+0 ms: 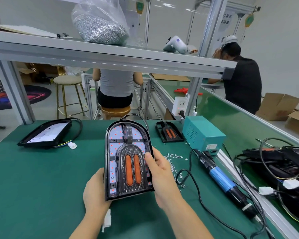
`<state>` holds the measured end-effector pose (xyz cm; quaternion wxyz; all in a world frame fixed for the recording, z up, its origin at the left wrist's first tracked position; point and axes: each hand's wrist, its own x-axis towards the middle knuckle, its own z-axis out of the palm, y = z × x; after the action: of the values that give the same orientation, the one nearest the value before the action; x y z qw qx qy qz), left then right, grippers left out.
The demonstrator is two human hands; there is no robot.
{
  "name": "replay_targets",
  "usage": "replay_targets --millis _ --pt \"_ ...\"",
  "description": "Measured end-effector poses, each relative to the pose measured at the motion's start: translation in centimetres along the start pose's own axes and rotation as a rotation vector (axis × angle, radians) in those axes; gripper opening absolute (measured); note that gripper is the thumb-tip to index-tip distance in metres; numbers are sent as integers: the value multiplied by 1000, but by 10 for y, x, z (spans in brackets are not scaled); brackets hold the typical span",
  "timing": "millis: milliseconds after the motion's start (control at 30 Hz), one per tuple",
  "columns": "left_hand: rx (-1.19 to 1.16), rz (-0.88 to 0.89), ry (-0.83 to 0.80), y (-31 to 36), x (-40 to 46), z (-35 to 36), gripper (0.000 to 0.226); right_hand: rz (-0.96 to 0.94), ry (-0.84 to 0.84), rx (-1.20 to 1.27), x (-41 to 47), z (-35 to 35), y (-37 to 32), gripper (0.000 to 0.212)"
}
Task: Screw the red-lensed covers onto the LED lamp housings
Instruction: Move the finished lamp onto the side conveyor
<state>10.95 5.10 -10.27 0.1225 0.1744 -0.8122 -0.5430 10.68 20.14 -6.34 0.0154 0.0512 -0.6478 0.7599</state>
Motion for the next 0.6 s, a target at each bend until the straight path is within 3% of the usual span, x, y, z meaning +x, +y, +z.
replay_targets --millis 67,200,300,400,533,600 --pt "-54 -6 -26 1 3 -3 16 2 13 10 -1 0 0 28" --pt "-480 -179 -113 5 9 -11 19 11 38 34 -4 -1 2 27" --pt "-673 -257 -211 12 8 -13 18 27 72 39 -7 1 4 27" --pt "-824 -332 -290 22 4 -12 32 60 130 26 -9 5 6 27" --pt "-873 -290 -431 29 -3 -10 49 108 199 -7 -11 7 7 25" --pt "-818 -232 -451 34 -8 -10 44 139 217 -15 -12 6 8 23"
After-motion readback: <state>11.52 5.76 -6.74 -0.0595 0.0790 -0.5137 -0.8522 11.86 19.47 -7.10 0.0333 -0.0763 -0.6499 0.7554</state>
